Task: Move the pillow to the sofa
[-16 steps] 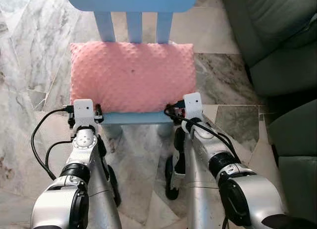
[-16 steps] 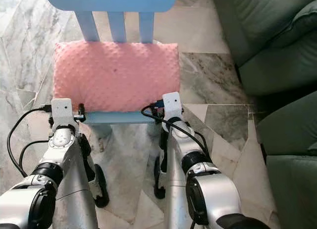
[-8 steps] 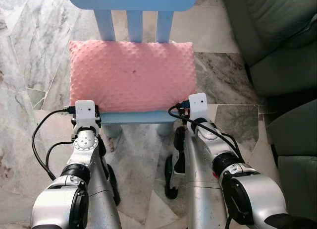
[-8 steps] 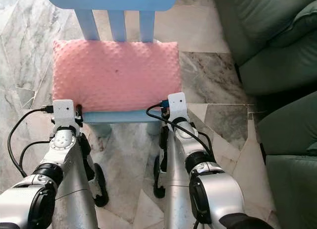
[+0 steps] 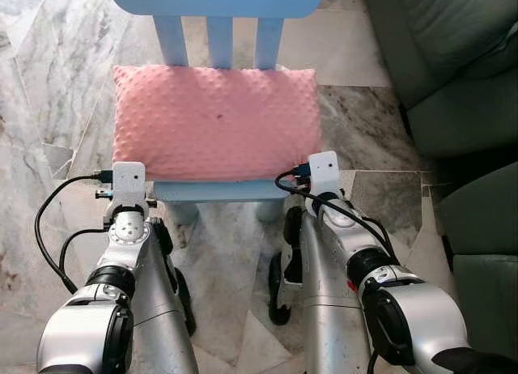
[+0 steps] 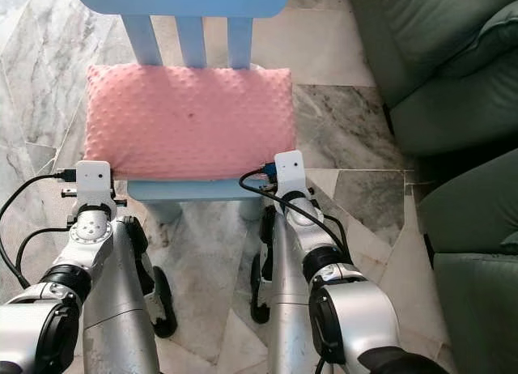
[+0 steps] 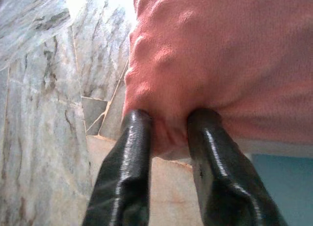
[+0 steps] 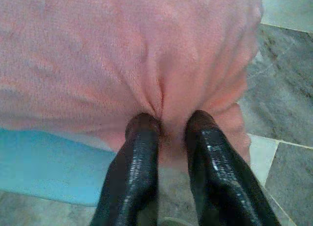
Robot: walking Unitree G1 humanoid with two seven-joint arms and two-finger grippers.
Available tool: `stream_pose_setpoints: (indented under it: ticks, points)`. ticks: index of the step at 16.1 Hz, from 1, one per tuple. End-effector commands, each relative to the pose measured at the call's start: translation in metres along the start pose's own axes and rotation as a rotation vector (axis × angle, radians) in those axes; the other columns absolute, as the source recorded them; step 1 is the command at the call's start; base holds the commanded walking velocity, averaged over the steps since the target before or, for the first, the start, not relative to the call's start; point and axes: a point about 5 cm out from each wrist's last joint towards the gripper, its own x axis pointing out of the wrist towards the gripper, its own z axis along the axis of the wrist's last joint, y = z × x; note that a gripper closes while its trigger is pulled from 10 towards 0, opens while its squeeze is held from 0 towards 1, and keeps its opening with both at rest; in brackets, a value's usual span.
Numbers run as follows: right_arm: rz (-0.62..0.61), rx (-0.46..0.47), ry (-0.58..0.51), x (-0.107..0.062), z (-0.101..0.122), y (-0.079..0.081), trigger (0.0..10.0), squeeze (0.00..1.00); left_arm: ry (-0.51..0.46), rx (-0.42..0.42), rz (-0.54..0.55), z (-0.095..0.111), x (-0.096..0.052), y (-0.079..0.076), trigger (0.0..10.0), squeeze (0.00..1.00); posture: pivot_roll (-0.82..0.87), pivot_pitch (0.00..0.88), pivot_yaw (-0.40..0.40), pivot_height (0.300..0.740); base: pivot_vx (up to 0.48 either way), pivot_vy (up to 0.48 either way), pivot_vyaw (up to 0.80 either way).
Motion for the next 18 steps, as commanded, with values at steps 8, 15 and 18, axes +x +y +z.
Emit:
stream_pose_setpoints:
  ticks: [8,15,18]
  points:
    - [-0.057,0.035,0.066,-0.005,-0.014,-0.02,0.0,0.0,0.002,-0.001,0.059,-0.002,0.0,0.005,0.0,0.0,0.06,0.412,-0.13,0.517,0.0,0.0,0.0]
    - [0.002,-0.016,-0.027,0.003,0.016,-0.03,0.0,0.0,-0.118,-0.094,0.082,0.033,0.011,0.005,0.0,0.0,0.05,0.252,-0.16,0.517,0.0,0.0,0.0]
    - [0.039,-0.012,-0.096,0.004,0.03,-0.036,0.0,0.0,-0.209,-0.092,-0.009,0.048,0.008,-0.001,0.0,0.0,0.06,0.162,-0.138,0.517,0.0,0.0,0.0]
